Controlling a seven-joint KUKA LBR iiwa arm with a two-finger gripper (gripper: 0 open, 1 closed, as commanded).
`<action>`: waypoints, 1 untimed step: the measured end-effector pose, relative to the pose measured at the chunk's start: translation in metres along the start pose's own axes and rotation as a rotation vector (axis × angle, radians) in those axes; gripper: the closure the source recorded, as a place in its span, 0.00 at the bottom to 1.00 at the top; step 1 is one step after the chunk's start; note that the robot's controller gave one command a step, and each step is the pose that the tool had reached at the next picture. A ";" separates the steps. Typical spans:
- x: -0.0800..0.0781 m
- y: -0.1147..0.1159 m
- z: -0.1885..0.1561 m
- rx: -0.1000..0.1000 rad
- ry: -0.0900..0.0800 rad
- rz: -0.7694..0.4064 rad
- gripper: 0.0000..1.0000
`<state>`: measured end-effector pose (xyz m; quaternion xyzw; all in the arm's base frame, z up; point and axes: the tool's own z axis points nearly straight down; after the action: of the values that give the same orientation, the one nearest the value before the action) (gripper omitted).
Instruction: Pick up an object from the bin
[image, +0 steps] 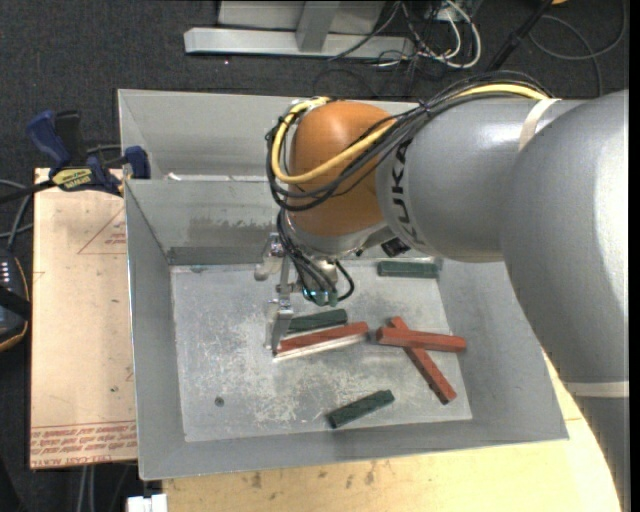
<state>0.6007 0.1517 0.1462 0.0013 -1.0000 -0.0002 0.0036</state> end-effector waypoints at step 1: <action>-0.002 -0.001 -0.005 -0.001 -0.008 0.002 0.00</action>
Offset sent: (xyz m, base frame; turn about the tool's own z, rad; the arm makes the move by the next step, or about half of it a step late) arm -0.0093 -0.0421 -0.0762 -0.1750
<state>0.6028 0.1511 0.1507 0.0001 -1.0000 -0.0008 -0.0004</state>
